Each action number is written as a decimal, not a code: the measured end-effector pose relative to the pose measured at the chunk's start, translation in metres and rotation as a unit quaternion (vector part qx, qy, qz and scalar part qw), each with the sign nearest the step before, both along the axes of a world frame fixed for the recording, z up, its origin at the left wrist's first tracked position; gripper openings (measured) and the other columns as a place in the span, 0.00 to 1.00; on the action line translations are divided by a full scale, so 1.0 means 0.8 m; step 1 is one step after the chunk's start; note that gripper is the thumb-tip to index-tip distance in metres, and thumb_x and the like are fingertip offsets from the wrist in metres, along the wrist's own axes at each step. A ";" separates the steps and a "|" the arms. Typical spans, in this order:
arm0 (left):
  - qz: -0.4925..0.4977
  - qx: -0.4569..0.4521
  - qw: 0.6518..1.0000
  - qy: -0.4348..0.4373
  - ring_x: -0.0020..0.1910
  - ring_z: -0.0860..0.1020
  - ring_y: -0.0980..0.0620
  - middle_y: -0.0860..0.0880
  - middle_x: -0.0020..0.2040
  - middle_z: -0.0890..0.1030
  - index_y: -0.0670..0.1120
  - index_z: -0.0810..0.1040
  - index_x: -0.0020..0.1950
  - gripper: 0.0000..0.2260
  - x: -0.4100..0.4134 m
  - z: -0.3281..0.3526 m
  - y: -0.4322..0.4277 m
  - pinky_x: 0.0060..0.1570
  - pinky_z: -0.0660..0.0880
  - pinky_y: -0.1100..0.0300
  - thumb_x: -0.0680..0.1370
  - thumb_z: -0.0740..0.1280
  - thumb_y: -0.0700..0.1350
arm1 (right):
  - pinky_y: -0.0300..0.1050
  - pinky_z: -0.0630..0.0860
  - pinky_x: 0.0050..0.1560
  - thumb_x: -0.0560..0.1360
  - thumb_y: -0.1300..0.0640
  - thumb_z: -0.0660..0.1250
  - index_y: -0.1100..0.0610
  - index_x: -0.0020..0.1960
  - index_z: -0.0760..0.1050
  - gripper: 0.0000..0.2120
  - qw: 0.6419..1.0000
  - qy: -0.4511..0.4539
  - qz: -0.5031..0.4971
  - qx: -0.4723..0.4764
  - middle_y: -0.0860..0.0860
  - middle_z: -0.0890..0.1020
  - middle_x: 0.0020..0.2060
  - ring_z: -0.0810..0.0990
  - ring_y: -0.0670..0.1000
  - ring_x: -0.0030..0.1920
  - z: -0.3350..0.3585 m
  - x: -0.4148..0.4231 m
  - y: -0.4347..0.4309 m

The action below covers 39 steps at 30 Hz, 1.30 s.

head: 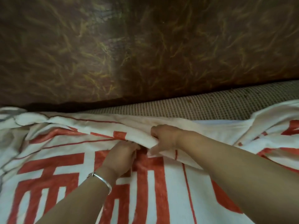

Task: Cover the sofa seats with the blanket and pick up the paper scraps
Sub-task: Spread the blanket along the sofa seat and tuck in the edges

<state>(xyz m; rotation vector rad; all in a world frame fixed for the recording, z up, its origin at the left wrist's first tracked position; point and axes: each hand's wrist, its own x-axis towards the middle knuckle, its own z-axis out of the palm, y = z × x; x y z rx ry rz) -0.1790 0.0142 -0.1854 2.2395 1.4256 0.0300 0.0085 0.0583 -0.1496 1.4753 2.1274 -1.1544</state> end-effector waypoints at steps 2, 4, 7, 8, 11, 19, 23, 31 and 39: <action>0.053 0.070 0.996 -0.007 0.43 0.78 0.49 0.51 0.44 0.81 0.47 0.81 0.47 0.11 -0.028 0.010 0.005 0.47 0.78 0.55 0.71 0.60 0.38 | 0.47 0.69 0.52 0.69 0.43 0.71 0.55 0.67 0.65 0.32 0.997 -0.010 0.001 0.079 0.53 0.71 0.60 0.72 0.55 0.57 -0.008 -0.042 -0.007; 0.078 0.141 0.986 0.031 0.45 0.77 0.46 0.47 0.48 0.79 0.44 0.78 0.51 0.14 -0.062 0.010 0.017 0.47 0.77 0.54 0.68 0.67 0.32 | 0.51 0.70 0.56 0.73 0.50 0.68 0.56 0.68 0.63 0.27 0.986 -0.037 -0.011 0.160 0.55 0.70 0.62 0.70 0.57 0.61 -0.019 -0.078 -0.012; 0.098 0.194 0.971 0.104 0.51 0.77 0.36 0.38 0.55 0.77 0.41 0.75 0.59 0.25 -0.117 0.000 0.048 0.52 0.75 0.45 0.63 0.72 0.30 | 0.52 0.71 0.54 0.77 0.58 0.59 0.59 0.66 0.66 0.17 0.972 -0.059 -0.049 0.224 0.57 0.73 0.61 0.72 0.59 0.60 -0.029 -0.111 -0.008; 0.111 0.189 0.967 0.132 0.57 0.75 0.36 0.38 0.60 0.75 0.42 0.73 0.63 0.26 -0.132 -0.004 0.058 0.58 0.71 0.43 0.66 0.71 0.31 | 0.51 0.72 0.53 0.77 0.58 0.58 0.59 0.65 0.68 0.16 0.970 -0.062 -0.070 0.225 0.57 0.74 0.59 0.73 0.59 0.59 -0.030 -0.116 -0.005; 0.102 0.157 0.963 0.193 0.68 0.66 0.41 0.43 0.67 0.71 0.47 0.71 0.68 0.23 -0.165 -0.009 0.090 0.69 0.57 0.43 0.73 0.66 0.36 | 0.48 0.73 0.51 0.76 0.57 0.59 0.57 0.60 0.73 0.14 0.964 -0.069 -0.105 0.235 0.56 0.78 0.56 0.76 0.58 0.57 -0.028 -0.123 -0.004; -0.061 -0.113 0.990 0.061 0.48 0.77 0.46 0.45 0.47 0.80 0.42 0.80 0.52 0.13 -0.203 0.050 0.092 0.49 0.72 0.59 0.76 0.58 0.42 | 0.41 0.68 0.42 0.74 0.60 0.60 0.56 0.41 0.76 0.07 0.986 -0.124 -0.082 0.072 0.56 0.81 0.47 0.79 0.57 0.48 -0.011 -0.147 -0.035; -0.152 -0.387 0.896 0.154 0.46 0.76 0.54 0.48 0.50 0.81 0.46 0.80 0.56 0.13 -0.214 0.050 0.049 0.43 0.72 0.68 0.74 0.63 0.38 | 0.43 0.73 0.47 0.74 0.59 0.63 0.61 0.55 0.78 0.11 0.960 -0.254 0.056 -0.108 0.57 0.79 0.49 0.76 0.54 0.45 -0.011 -0.192 -0.051; -0.067 -0.465 0.881 0.051 0.48 0.77 0.51 0.46 0.52 0.80 0.48 0.79 0.58 0.14 -0.246 0.010 0.004 0.52 0.74 0.58 0.76 0.62 0.36 | 0.44 0.75 0.39 0.73 0.52 0.68 0.58 0.34 0.71 0.13 0.949 -0.224 0.036 -0.220 0.52 0.75 0.32 0.74 0.52 0.33 -0.006 -0.251 -0.033; 0.006 -0.061 0.995 0.082 0.62 0.71 0.48 0.47 0.62 0.74 0.46 0.73 0.63 0.20 -0.315 0.011 0.031 0.64 0.66 0.57 0.73 0.61 0.34 | 0.42 0.69 0.50 0.71 0.43 0.69 0.54 0.61 0.72 0.23 0.999 -0.022 -0.026 -0.026 0.48 0.72 0.50 0.70 0.49 0.49 -0.034 -0.317 -0.030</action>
